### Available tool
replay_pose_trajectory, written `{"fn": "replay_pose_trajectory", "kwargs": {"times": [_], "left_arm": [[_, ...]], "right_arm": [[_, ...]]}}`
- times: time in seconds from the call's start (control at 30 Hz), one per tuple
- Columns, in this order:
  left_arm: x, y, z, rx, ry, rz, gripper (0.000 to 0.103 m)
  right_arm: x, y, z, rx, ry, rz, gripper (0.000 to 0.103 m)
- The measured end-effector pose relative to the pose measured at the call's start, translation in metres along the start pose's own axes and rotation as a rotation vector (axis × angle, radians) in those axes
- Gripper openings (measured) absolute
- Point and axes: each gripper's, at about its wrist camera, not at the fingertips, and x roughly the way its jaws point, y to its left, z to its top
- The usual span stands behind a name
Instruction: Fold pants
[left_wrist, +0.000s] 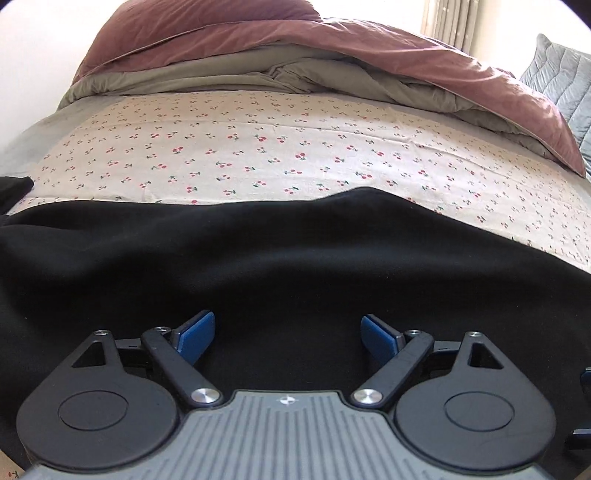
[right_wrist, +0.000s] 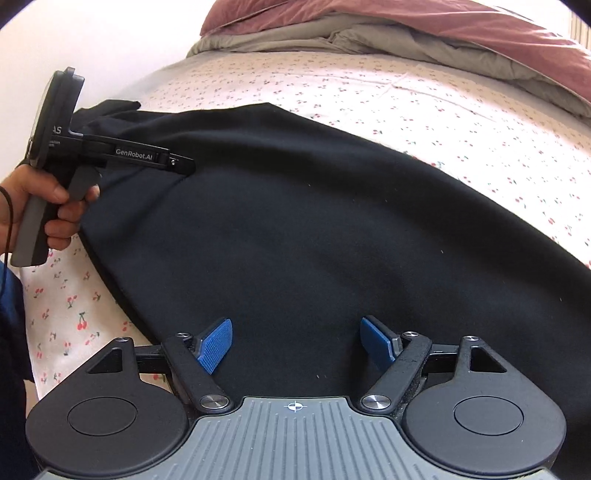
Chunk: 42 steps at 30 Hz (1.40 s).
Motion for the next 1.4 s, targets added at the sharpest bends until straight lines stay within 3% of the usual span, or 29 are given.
{"fn": "replay_pose_trajectory", "kwargs": {"times": [0.13, 0.23, 0.37, 0.47, 0.6, 0.73, 0.8, 0.87, 1.0, 1.17, 1.27, 1.4], "left_arm": [[-0.001, 0.029, 0.003, -0.077, -0.007, -0.001, 0.088], [0.004, 0.05, 0.004, -0.137, 0.005, 0.008, 0.088], [0.002, 0.049, 0.004, -0.114, -0.006, 0.004, 0.088], [-0.008, 0.047, 0.004, -0.126, -0.022, -0.058, 0.088], [-0.019, 0.033, 0.002, -0.141, -0.023, -0.161, 0.088], [-0.015, -0.008, -0.014, -0.039, 0.012, -0.189, 0.087], [-0.015, -0.031, -0.027, 0.048, 0.017, -0.152, 0.087], [-0.019, -0.051, -0.04, 0.164, 0.002, -0.083, 0.087], [-0.027, -0.059, -0.049, 0.164, 0.009, -0.063, 0.087], [-0.029, -0.069, -0.04, 0.121, 0.004, -0.107, 0.086], [-0.026, -0.085, -0.038, 0.15, -0.011, -0.117, 0.086], [-0.02, -0.106, -0.037, 0.184, -0.022, -0.138, 0.086]], "right_arm": [[0.006, 0.005, 0.017, 0.026, -0.046, 0.044, 0.077], [0.018, 0.017, 0.026, 0.001, -0.033, 0.062, 0.077], [0.041, 0.026, 0.032, -0.034, -0.02, 0.02, 0.079], [0.042, 0.032, 0.036, -0.043, -0.031, -0.025, 0.079], [0.035, 0.04, 0.036, -0.043, -0.05, -0.015, 0.077], [0.034, 0.062, 0.018, -0.188, 0.003, -0.013, 0.077], [0.028, 0.073, 0.006, -0.252, 0.001, -0.056, 0.076], [0.019, 0.073, -0.002, -0.229, 0.012, -0.039, 0.076], [0.006, 0.074, -0.026, -0.276, 0.017, -0.021, 0.076], [-0.034, 0.027, -0.036, -0.067, -0.075, 0.058, 0.072], [-0.069, -0.022, -0.047, 0.122, -0.173, 0.005, 0.07], [-0.112, -0.101, -0.074, 0.467, -0.284, -0.13, 0.054]]}}
